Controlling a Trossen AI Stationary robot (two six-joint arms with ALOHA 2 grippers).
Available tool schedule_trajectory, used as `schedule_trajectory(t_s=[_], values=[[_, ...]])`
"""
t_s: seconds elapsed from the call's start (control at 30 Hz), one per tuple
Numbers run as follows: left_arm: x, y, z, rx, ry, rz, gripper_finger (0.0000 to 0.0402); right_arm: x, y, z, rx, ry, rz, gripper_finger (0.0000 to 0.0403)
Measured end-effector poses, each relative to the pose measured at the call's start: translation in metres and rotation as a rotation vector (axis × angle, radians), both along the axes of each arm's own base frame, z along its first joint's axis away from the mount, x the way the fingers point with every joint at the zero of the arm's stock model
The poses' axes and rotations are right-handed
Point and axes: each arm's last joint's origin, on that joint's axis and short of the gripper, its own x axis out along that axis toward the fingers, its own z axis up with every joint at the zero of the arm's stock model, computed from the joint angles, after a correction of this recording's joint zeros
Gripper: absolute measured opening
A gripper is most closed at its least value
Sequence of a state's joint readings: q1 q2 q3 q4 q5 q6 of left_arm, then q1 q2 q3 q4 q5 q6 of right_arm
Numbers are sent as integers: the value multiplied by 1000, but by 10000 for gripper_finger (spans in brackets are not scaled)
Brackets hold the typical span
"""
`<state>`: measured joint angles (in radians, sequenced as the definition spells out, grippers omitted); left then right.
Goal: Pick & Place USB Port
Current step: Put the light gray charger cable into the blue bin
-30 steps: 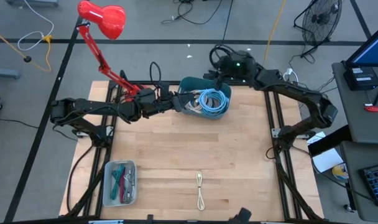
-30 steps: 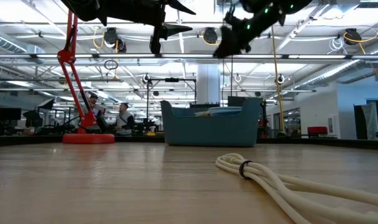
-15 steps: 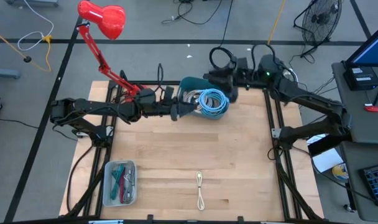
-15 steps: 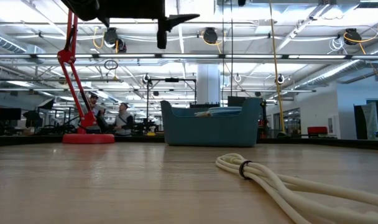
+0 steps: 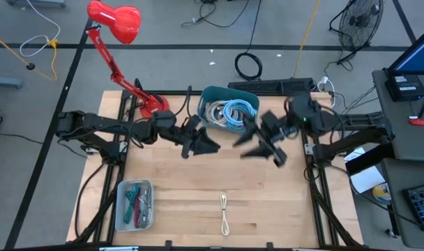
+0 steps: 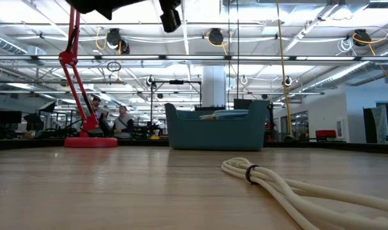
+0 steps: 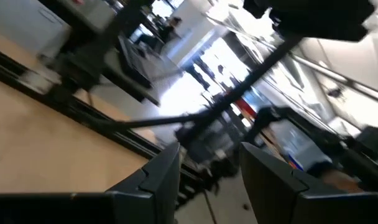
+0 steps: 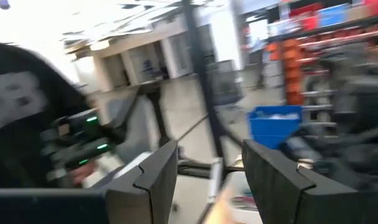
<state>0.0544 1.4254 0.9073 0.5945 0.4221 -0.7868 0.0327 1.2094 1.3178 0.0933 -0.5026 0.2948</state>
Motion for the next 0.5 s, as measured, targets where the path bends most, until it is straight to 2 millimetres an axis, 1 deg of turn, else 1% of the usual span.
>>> schedule_trajectory(t_s=[0.13, 0.23, 0.37, 0.5], values=[[-1, -19, 0, 4, 0, -114, 168, -3, 31, -2, -29, -4, 116, 171], [-2, -32, 0, 7, 2, -185, 168, -7, 50, -8, -67, 42, 163, 171], [-4, -49, -2, 15, 17, -262, 168, -13, 70, -22, -123, 172, 123, 171], [-7, -64, -5, 23, 44, -340, 168, -16, 81, -40, -190, 324, 37, 171]])
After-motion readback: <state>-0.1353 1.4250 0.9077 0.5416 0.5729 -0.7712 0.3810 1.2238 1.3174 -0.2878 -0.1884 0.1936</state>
